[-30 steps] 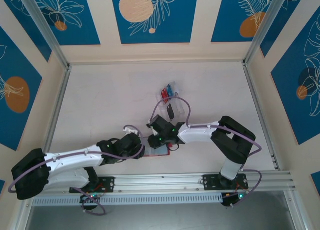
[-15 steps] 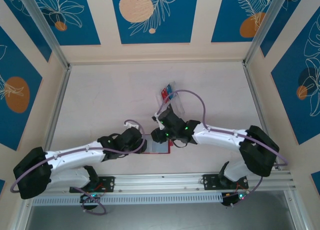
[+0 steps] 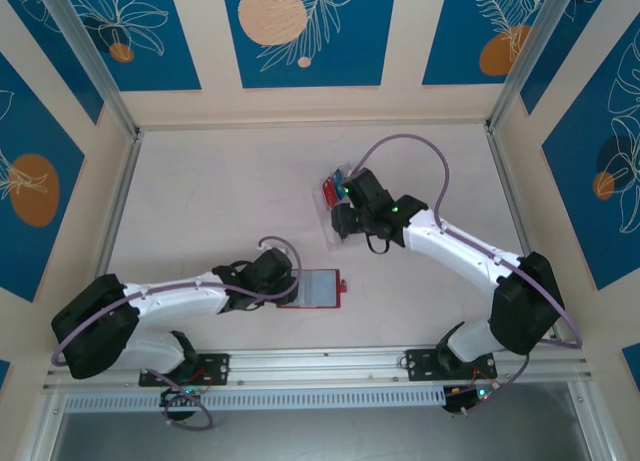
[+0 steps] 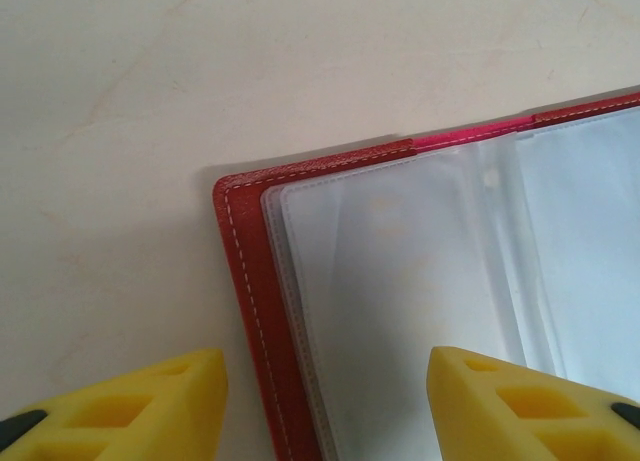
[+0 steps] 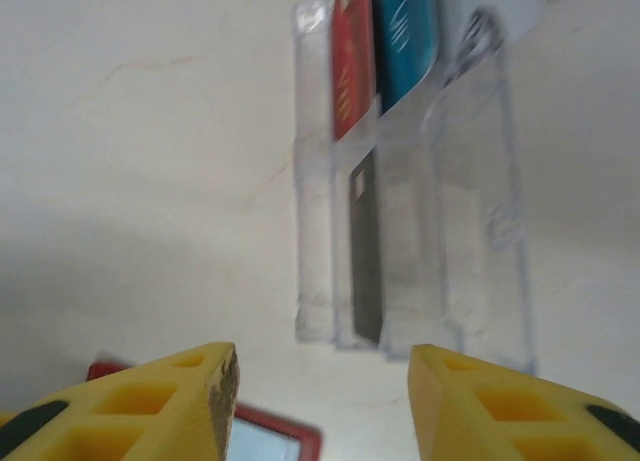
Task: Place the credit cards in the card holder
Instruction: Pick up the credit card from the storage box.
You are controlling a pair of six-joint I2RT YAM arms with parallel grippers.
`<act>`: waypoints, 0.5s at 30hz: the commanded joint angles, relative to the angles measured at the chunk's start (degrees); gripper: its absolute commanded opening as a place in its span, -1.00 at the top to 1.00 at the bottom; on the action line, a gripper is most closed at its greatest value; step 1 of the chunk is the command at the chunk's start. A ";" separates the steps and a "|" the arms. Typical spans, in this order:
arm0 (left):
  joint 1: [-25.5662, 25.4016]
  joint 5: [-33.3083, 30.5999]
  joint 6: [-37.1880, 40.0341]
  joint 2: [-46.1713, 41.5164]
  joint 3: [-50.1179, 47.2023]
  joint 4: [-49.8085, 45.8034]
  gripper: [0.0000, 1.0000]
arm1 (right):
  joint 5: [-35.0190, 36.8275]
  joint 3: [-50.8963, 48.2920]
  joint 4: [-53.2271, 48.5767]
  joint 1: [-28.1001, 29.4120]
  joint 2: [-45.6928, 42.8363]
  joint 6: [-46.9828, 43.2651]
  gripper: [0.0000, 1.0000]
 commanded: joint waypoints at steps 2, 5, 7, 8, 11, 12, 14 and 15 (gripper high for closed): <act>0.63 1.97 0.58 2.20 0.47 3.05 -0.07 | 0.65 5.43 -4.49 -1.96 4.99 -2.72 0.15; 0.61 2.75 -0.03 3.40 -0.49 4.93 -0.02 | 0.36 8.51 -5.59 -2.14 8.48 -4.01 0.27; 0.65 3.25 -0.39 3.69 -1.29 5.95 0.00 | -0.35 10.01 -6.01 -2.07 10.36 -4.64 0.34; 0.65 3.30 -0.57 3.69 -1.66 6.24 0.01 | -0.78 10.39 -5.94 -2.07 10.87 -4.84 0.35; 0.63 3.32 -0.80 3.36 -2.55 6.66 0.01 | -1.23 11.42 -6.14 -2.07 12.75 -5.30 0.36; 0.65 3.32 -0.85 3.25 -2.78 6.62 0.02 | -1.29 11.71 -6.32 -2.06 13.47 -5.45 0.37; 0.61 3.30 -1.00 2.99 -3.33 6.72 0.02 | -1.24 12.16 -6.60 -1.98 14.83 -5.78 0.38; 0.65 3.30 -1.02 2.82 -3.56 6.78 0.02 | -1.31 12.35 -6.71 -1.98 15.37 -5.91 0.40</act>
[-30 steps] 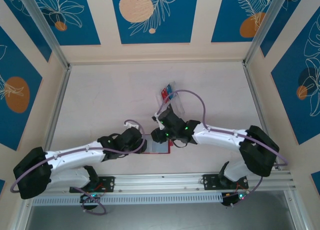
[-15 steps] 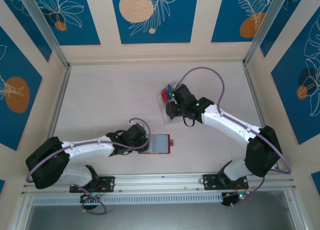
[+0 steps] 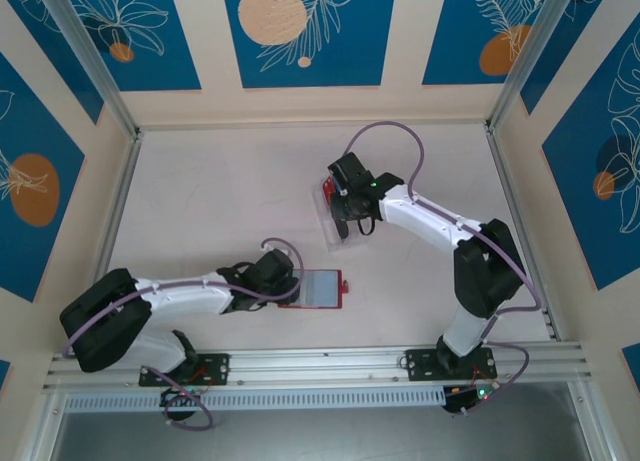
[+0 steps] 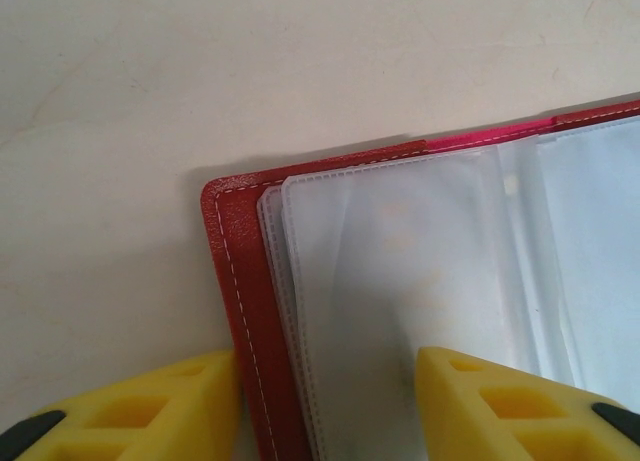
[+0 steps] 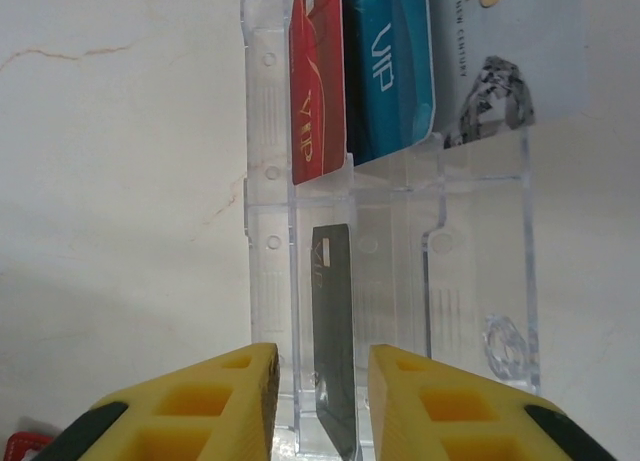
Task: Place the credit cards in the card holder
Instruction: Pick up the credit card from the storage box.
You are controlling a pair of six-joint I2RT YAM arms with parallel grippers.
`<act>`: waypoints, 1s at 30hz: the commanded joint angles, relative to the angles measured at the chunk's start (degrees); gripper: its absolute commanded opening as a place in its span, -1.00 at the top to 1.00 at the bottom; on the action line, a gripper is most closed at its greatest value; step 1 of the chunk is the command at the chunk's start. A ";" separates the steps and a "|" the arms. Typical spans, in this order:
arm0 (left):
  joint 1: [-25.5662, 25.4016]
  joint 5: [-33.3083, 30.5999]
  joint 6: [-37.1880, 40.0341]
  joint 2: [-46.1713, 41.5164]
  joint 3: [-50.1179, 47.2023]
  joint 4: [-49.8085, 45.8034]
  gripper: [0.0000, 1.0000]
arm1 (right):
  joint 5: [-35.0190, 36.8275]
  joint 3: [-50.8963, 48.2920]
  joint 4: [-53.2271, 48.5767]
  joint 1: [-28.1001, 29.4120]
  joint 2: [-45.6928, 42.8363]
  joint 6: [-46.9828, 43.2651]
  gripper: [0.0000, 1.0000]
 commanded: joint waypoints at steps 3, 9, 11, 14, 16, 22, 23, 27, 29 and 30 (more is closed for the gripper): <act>0.39 2.05 -1.15 0.08 -2.38 1.42 0.02 | -0.82 2.07 -2.15 0.26 2.50 -1.87 0.42; 0.27 2.23 -1.42 -0.07 -2.81 1.96 0.03 | 0.29 3.19 -2.67 0.17 5.16 -2.42 0.44; 0.30 2.23 -1.48 -0.05 -2.84 1.94 0.03 | 0.85 3.53 -2.87 0.25 5.85 -2.53 0.45; 0.30 2.15 -1.55 -0.18 -2.97 2.07 0.03 | 1.38 4.05 -3.24 0.25 6.76 -2.62 0.48; 0.30 2.14 -1.59 -0.27 -3.01 2.11 0.03 | 2.38 4.52 -3.76 0.49 7.67 -2.62 0.49; 0.27 2.10 -1.77 -0.43 -3.39 2.21 0.03 | 2.97 4.69 -3.91 0.91 9.20 -2.54 0.54; 0.30 2.07 -1.77 -0.53 -3.45 2.29 0.03 | 2.75 4.60 -3.74 1.02 9.18 -2.42 0.56; 0.30 2.05 -1.87 -0.54 -3.61 2.43 0.03 | 3.01 4.44 -3.64 1.55 8.42 -2.45 0.63; 0.25 2.05 -1.87 -0.54 -3.64 2.52 0.03 | 3.05 4.52 -3.73 1.65 8.10 -2.51 0.67; 0.30 2.14 -1.88 -0.53 -3.63 2.55 0.03 | 3.05 4.51 -3.80 1.66 8.01 -2.64 0.68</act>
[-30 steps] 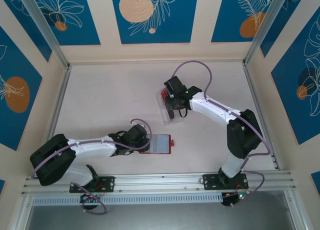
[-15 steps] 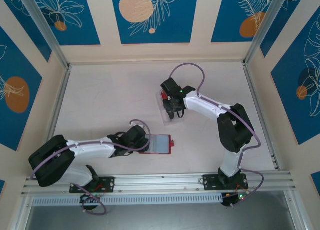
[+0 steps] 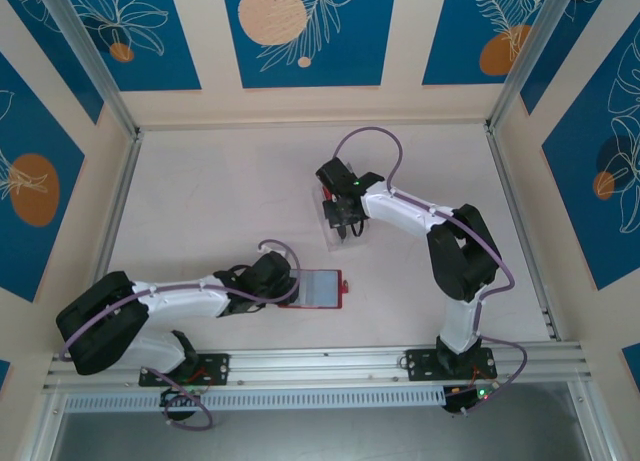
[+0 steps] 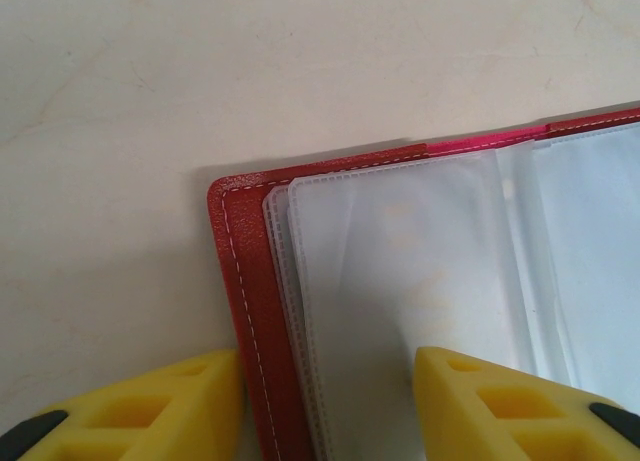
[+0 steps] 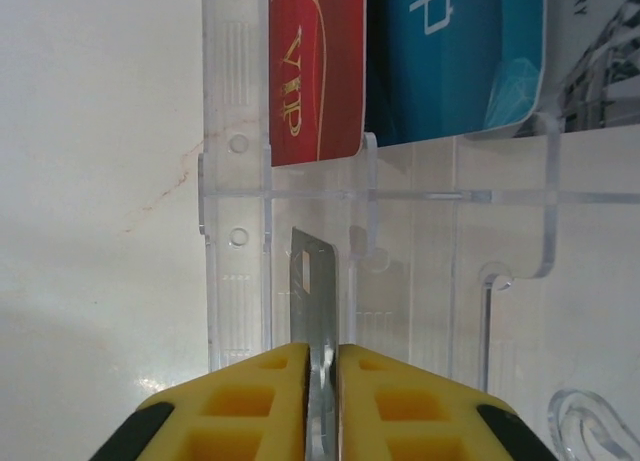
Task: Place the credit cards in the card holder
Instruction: Pick up the credit card from the storage box, then insert the credit card into the card slot.
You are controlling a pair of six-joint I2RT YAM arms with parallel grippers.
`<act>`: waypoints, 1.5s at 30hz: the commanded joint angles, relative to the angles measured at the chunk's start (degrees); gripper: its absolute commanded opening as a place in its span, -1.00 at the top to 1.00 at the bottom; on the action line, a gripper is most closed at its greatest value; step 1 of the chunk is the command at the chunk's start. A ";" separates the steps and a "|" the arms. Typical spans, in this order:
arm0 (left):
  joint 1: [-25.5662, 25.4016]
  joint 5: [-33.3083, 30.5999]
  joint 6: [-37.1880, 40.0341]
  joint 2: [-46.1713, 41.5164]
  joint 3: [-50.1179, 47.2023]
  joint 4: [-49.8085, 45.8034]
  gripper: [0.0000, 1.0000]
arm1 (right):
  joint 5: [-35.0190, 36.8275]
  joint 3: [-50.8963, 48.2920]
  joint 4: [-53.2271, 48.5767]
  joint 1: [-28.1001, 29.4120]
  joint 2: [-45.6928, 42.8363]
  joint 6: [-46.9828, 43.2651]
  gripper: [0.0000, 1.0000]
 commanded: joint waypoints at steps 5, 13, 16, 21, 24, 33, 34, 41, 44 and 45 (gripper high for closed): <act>0.30 2.10 -1.07 0.03 -1.83 -0.41 0.03 | 0.44 1.10 -1.53 0.43 0.02 -0.96 0.73; 0.29 1.92 -0.97 -0.45 -1.97 -0.82 0.03 | -0.72 1.86 -1.96 0.60 0.60 -1.38 0.94; 0.28 2.05 -0.81 -0.16 -1.76 -0.82 0.02 | -1.16 2.21 -2.18 0.69 -0.40 -1.53 1.00; 0.30 2.69 -0.57 -0.31 -1.52 -0.79 0.01 | -2.16 3.20 -3.29 0.85 -3.70 -2.02 1.00; 0.30 3.18 -0.21 -0.67 -1.60 -0.92 0.00 | -2.08 3.29 -4.06 1.17 -6.55 -1.88 1.00; 0.30 3.74 1.08 -5.14 -0.98 -4.22 -0.01 | -3.83 -5.25 -0.34 4.63 -18.76 0.71 1.00; 0.30 3.45 1.19 -5.87 -0.81 -5.12 -0.01 | -4.52 -7.16 0.89 5.05 -20.34 1.21 1.00; 0.29 0.81 2.34 -8.13 1.29 -9.97 0.01 | -12.12 -24.91 15.23 7.72 -32.43 7.91 1.00; 0.30 0.48 2.69 -6.73 2.31 -10.30 0.02 | -14.92 -32.42 23.08 7.81 -36.38 11.01 1.00; 0.30 0.60 2.82 -6.17 2.57 -10.09 0.04 | -15.60 -34.49 25.21 7.88 -37.42 11.99 1.00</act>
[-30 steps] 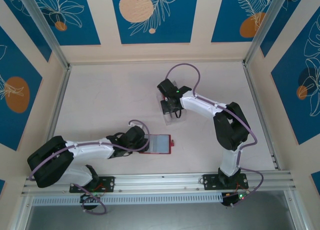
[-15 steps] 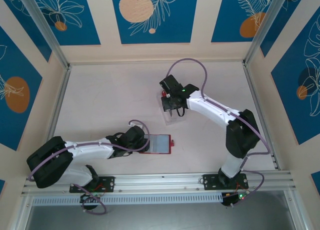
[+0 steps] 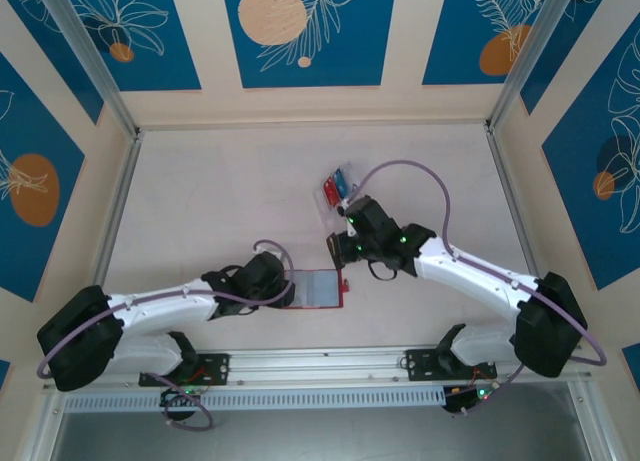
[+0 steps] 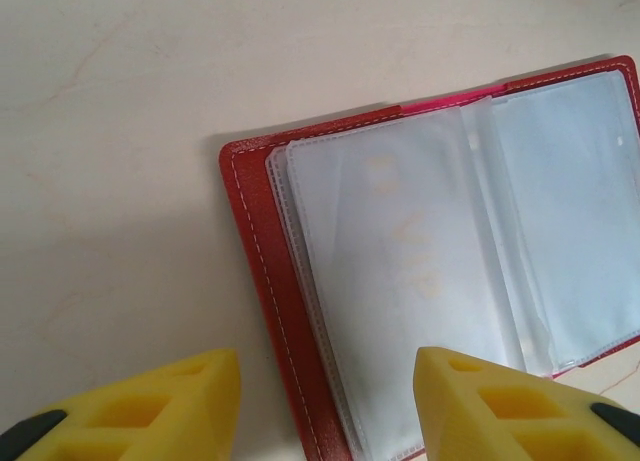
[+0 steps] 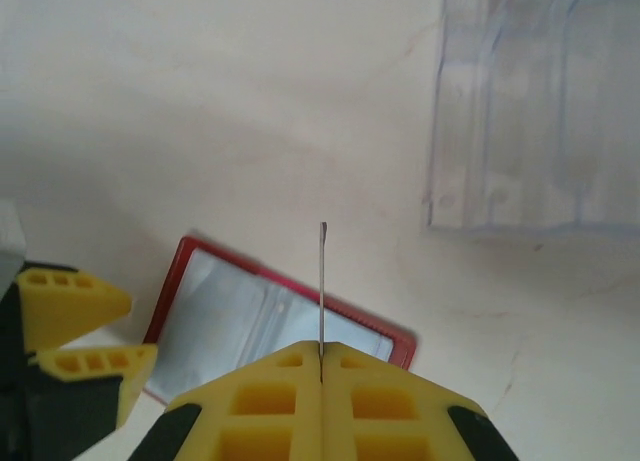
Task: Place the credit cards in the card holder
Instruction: Insert the credit card into the card slot.
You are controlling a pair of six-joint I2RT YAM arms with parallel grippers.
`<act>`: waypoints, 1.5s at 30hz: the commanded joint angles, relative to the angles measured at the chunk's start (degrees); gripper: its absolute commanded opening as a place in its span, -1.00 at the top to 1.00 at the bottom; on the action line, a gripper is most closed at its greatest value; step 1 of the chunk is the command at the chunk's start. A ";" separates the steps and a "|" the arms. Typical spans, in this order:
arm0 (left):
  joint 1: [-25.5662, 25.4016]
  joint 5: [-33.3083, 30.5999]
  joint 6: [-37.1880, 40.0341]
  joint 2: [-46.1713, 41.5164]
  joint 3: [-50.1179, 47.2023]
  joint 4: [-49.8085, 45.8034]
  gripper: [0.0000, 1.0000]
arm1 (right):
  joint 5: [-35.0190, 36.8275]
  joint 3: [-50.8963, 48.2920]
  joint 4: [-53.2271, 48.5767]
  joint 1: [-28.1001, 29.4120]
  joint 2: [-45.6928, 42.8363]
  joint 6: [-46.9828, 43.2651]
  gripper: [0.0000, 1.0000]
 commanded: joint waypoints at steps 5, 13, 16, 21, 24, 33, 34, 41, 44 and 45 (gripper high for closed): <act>0.30 -1.21 2.22 3.05 3.76 -1.65 0.09 | -8.39 -11.37 18.87 0.14 -4.32 8.59 1.00; 0.26 -1.91 2.82 7.66 5.92 -0.86 0.13 | -8.97 -14.63 26.71 1.66 -0.47 11.88 1.00; 0.30 -2.08 2.72 8.87 6.16 -0.63 0.16 | -9.54 -15.63 29.48 1.90 0.79 12.91 1.00; 0.30 -2.00 1.81 9.44 4.70 0.61 0.20 | -9.20 -16.03 32.38 2.69 3.84 14.02 1.00; 0.15 -1.56 1.36 9.21 3.67 1.28 0.21 | -8.14 -17.01 34.47 2.90 5.15 14.95 1.00; -0.47 -1.65 0.23 8.58 1.62 1.96 0.25 | -6.03 -19.40 38.31 2.93 7.58 16.91 1.00; -0.51 -1.65 0.13 8.49 1.50 1.98 0.25 | -5.94 -19.53 38.64 3.00 7.90 17.10 1.00; -0.93 -1.83 -0.22 8.89 1.21 2.28 0.25 | -1.69 -22.23 42.59 3.84 8.75 21.12 1.00; -1.06 -1.74 -0.23 9.02 1.04 2.45 0.25 | 0.34 -23.49 44.09 4.44 8.33 22.17 1.00; -1.01 -1.74 -0.23 8.97 1.00 2.45 0.25 | 0.64 -23.78 44.47 4.57 8.43 22.43 1.00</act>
